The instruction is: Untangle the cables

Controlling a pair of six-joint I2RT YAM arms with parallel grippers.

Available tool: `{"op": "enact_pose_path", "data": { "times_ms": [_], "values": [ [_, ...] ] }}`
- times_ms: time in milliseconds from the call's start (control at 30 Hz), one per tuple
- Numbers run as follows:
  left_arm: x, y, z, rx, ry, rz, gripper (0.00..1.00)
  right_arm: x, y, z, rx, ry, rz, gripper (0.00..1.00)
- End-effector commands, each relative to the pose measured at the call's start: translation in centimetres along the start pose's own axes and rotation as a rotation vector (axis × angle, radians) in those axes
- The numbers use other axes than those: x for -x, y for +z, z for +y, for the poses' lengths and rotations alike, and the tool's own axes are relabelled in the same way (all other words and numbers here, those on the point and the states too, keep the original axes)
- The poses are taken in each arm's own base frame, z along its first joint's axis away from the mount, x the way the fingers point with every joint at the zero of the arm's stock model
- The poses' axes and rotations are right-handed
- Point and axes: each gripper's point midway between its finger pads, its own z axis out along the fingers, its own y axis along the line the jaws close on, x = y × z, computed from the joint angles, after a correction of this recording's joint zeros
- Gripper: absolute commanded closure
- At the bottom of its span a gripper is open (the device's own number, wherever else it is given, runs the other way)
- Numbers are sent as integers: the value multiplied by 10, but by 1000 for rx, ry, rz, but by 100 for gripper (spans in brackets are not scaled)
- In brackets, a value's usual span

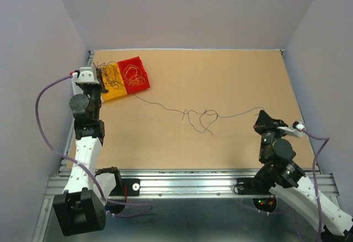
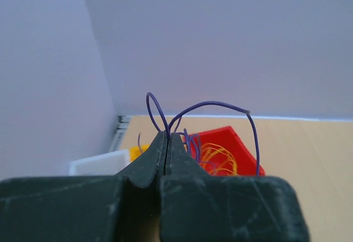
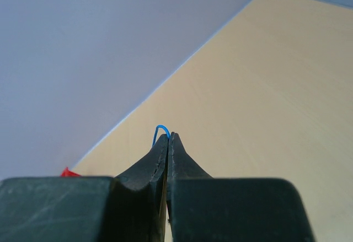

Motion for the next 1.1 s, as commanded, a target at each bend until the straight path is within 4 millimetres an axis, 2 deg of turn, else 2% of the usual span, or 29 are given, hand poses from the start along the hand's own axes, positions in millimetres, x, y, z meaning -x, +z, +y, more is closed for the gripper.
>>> {"op": "enact_pose_path", "data": {
  "times_ms": [0,67,100,167,200,300,333,367,400,500,533,633,667,733,767,867,900,933,967,1067],
  "values": [
    [14,-17,-64,-360,-17,-78,100,-23,-5,47,209,-76,140,99],
    [18,-20,-63,-350,-22,-87,100,-42,-6,67,296,-149,205,99],
    [19,-19,-56,-310,-20,-92,100,-52,-12,84,389,-165,259,99],
    [26,-22,-52,-285,-13,-112,100,-67,-17,102,484,-217,306,91],
    [26,-25,-57,-313,-12,-115,100,-89,-23,115,561,-265,386,85],
    [33,-37,-77,-436,-14,-138,100,-112,-29,135,668,-319,455,62],
    [33,-47,-95,-551,-12,-138,100,-132,-33,137,701,-348,517,58],
    [36,-51,-106,-617,-16,-140,100,-136,-33,147,738,-352,513,50],
    [36,-63,-123,-734,-12,-137,100,-144,-40,155,807,-356,543,46],
    [46,-83,-154,-918,-51,-132,100,-167,-52,176,975,-391,574,36],
    [49,-87,-159,-947,-53,-134,100,-187,-63,178,1051,-404,638,32],
    [62,-101,-176,-1016,-51,-156,100,-186,-74,211,1220,-365,610,32],
    [65,-105,-179,-1029,-48,-166,100,-199,-76,211,1241,-371,639,32],
    [73,-120,-189,-1077,-49,-193,100,-200,-80,226,1298,-345,642,32],
    [77,-126,-191,-1089,-47,-208,100,-210,-80,229,1314,-337,657,32],
    [78,-138,-201,-1135,-32,-230,100,-211,-88,248,1404,-298,641,33],
    [75,-138,-202,-1143,-37,-220,100,-219,-90,247,1415,-287,661,33],
    [74,-139,-204,-1155,-38,-216,100,-218,-97,251,1461,-271,664,33],
    [74,-139,-205,-1161,-38,-212,100,-212,-100,258,1501,-247,630,34],
    [64,-135,-208,-1171,-49,-173,100,-216,-113,268,1577,-219,641,35]
  ]
}}
